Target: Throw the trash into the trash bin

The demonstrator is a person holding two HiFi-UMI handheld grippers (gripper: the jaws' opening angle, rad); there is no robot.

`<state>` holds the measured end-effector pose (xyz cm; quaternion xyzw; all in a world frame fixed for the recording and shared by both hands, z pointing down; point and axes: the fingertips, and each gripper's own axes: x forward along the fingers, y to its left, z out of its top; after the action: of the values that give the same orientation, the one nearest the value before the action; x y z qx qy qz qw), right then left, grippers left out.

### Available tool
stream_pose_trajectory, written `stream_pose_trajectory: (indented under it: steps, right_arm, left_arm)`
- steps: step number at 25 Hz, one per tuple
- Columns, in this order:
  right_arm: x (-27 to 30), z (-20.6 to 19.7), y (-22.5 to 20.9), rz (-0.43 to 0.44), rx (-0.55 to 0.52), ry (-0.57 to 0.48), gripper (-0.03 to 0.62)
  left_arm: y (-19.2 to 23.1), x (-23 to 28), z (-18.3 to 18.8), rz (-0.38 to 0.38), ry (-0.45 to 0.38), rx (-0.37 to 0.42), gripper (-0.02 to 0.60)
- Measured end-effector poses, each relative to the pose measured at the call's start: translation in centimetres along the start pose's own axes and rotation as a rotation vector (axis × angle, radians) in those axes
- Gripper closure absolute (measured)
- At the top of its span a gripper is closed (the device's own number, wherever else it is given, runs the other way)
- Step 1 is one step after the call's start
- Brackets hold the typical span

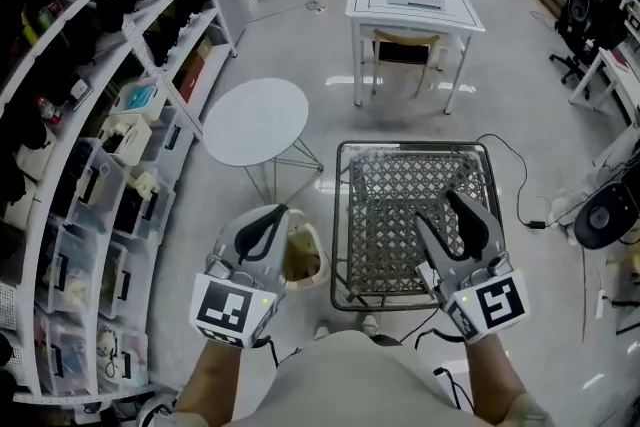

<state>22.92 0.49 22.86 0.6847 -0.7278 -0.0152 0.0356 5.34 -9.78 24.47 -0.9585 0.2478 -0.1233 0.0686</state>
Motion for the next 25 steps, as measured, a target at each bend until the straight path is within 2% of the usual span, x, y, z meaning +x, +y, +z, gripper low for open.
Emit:
stream_pose_trajectory:
  steps: [6, 12, 17, 23, 25]
  right_arm:
    - [-0.9, -5.1, -3.7, -0.019, -0.039, 0.123, 0.356]
    - [-2.6, -14.8, -6.8, -0.055, 0.038, 0.319, 0.344]
    - [-5.0, -23.1, -6.7, -0.015, 0.112, 0.446, 0.307]
    - [-7.6, -32.8, -6.2, -0.018, 0.159, 0.620, 0.285]
    - [-8.2, -35.5, -6.0, -0.014, 0.178, 0.661, 0.261]
  left_arm:
    - [-3.8, 5.3, -1.4, -0.121, 0.053, -0.030, 0.580]
    - [-9.2, 10.1, -5.1, -0.258, 0.136, -0.030, 0.580]
    - [-13.4, 12.0, -8.7, -0.349, 0.226, -0.029, 0.580]
    - [-18.1, 12.9, -14.8, -0.451, 0.364, -0.033, 0.580]
    - [-19.6, 13.1, -16.6, -0.483, 0.405, -0.031, 0.580]
